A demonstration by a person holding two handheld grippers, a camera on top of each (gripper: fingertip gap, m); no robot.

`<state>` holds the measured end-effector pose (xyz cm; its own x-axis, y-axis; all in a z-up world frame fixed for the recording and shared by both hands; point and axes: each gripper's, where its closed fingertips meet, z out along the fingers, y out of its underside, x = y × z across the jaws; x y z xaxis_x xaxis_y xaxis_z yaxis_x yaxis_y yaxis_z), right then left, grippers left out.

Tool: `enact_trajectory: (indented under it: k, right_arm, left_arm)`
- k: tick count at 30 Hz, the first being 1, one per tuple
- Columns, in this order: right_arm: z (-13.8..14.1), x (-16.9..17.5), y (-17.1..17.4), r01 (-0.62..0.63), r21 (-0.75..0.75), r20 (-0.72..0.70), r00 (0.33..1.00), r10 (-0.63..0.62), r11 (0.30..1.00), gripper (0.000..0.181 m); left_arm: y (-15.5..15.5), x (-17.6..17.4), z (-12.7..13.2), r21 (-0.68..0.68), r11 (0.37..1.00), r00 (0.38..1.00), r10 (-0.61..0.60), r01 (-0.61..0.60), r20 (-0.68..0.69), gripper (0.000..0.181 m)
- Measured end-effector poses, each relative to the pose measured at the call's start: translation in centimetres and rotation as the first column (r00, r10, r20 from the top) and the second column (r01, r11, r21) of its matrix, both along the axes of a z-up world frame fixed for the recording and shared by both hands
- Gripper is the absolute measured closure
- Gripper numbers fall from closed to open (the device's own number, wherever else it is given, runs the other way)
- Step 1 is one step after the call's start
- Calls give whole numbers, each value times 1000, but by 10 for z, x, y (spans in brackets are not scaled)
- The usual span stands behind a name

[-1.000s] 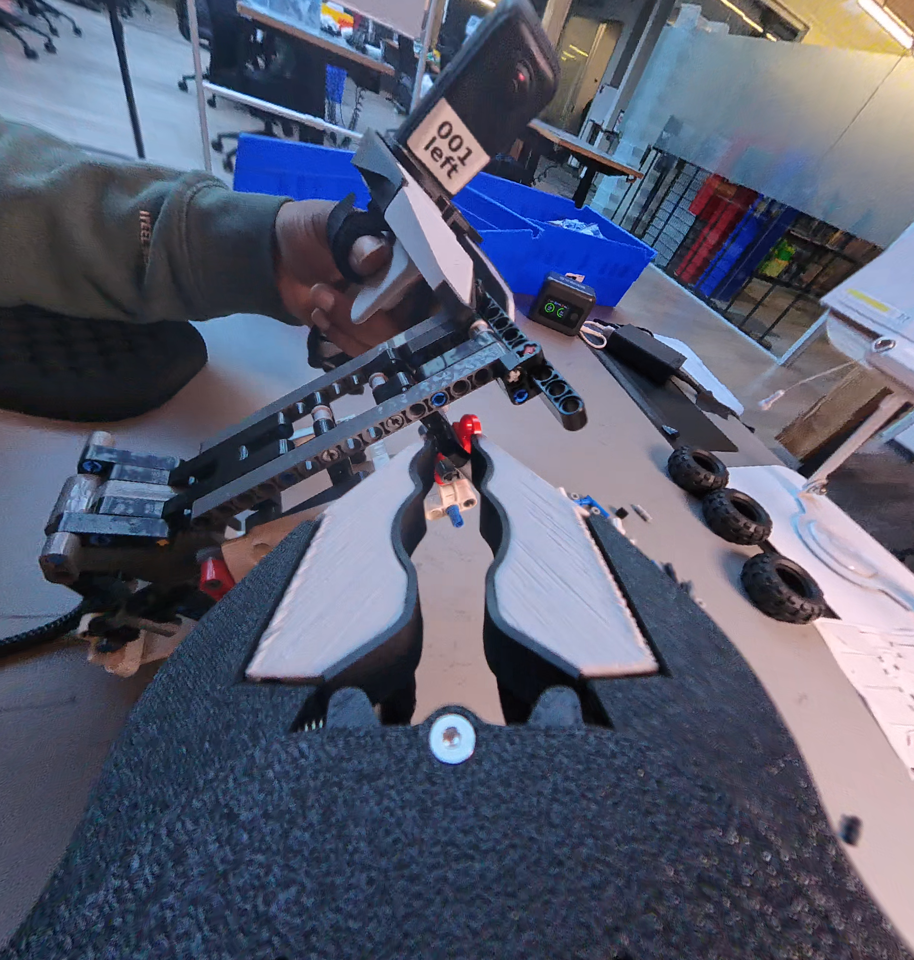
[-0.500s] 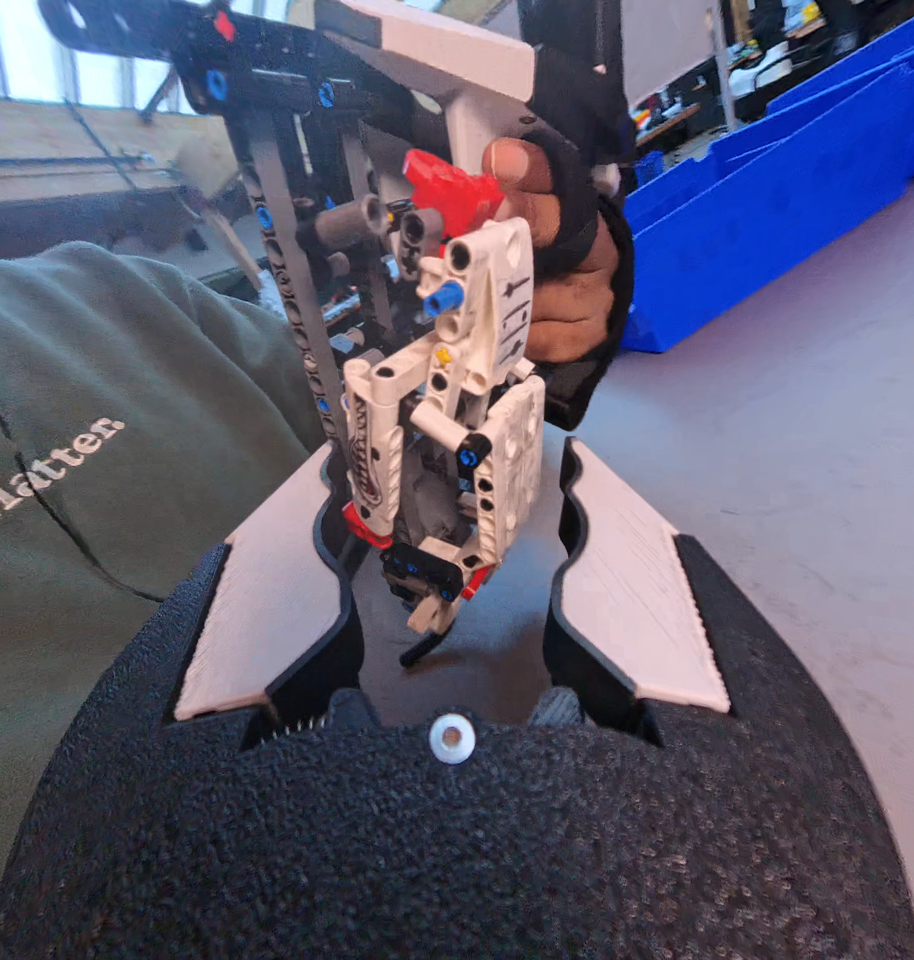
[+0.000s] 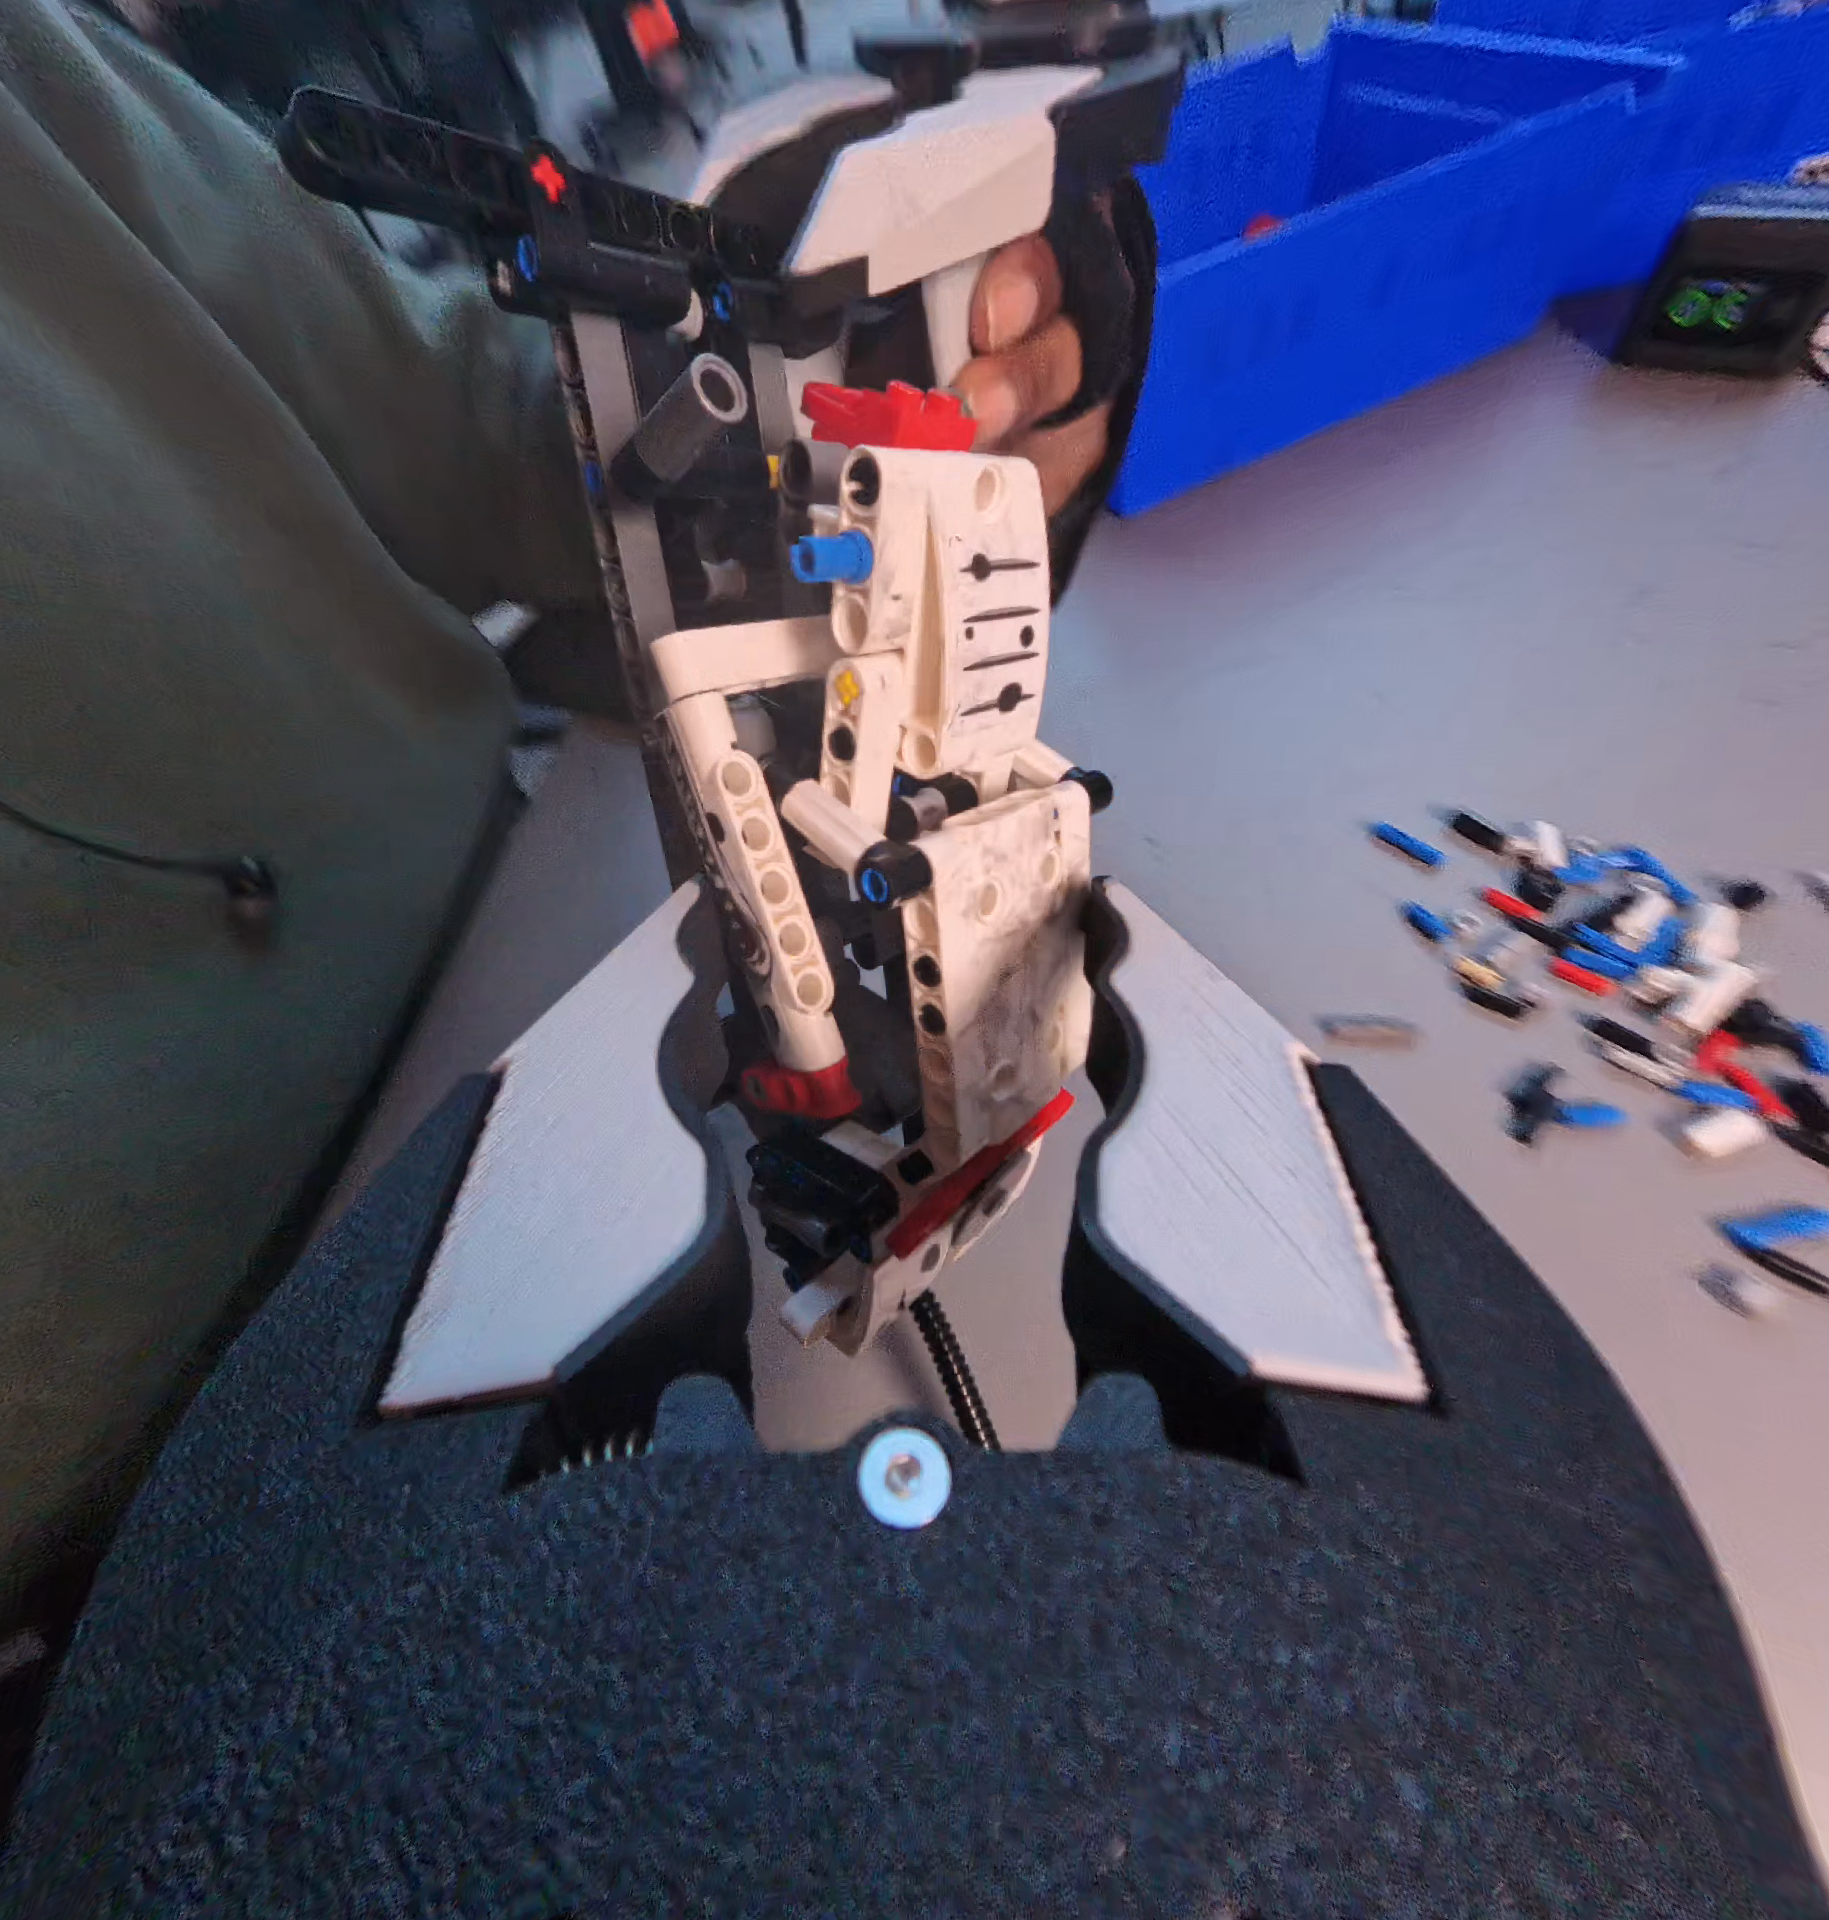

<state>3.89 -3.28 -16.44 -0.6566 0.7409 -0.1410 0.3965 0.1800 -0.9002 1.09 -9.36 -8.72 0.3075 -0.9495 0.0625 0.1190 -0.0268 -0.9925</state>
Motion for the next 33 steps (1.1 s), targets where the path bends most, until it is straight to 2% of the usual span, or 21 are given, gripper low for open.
enact_trajectory:
  k: [2,6,8,10,13,16,20,25,28,30,31,33]
  right_arm:
    - [-8,5,27,37,252,81,995,-60,967,114]
    - [-33,7,61,-15,605,235,959,-161,796,114]
    - [-47,0,67,-52,691,254,951,-175,721,116]
    - [-50,-8,65,-61,713,240,957,-161,698,118]
    - [-55,-21,65,-56,795,167,977,-130,604,129]
    - [-60,-23,66,-55,851,141,982,-126,523,128]
    - [-61,-23,58,36,860,27,993,-115,509,129]
    - [-51,-16,49,238,863,-229,970,-75,446,129]
    - [-45,-12,41,357,875,-387,921,29,326,130]
    - [-44,-12,36,437,875,-469,871,144,209,130]
    - [-44,-12,34,479,863,-504,841,196,164,130]
    - [-45,-13,33,548,823,-567,787,244,148,129]
  left_arm:
    - [12,-4,-34,-37,997,983,63,-71,-171,161]
    - [37,-15,-95,-108,971,893,150,-214,-424,157]
    - [41,-20,-118,-140,958,849,149,-252,-507,157]
    - [39,-26,-140,-176,947,803,120,-270,-584,155]
    - [25,-26,-162,-299,924,782,0,-239,-624,153]
    - [14,-24,-167,-367,908,789,-71,-203,-610,150]
    - [9,-21,-165,-382,906,789,-95,-185,-607,148]
    - [10,-16,-136,-374,919,877,-74,-126,-475,141]
    - [26,-19,-126,-337,926,905,12,-170,-424,135]
    - [44,-23,-126,-288,925,899,109,-248,-423,119]
    - [46,-20,-127,-286,926,902,112,-248,-418,114]
    - [48,-12,-138,-287,923,881,100,-256,-463,105]
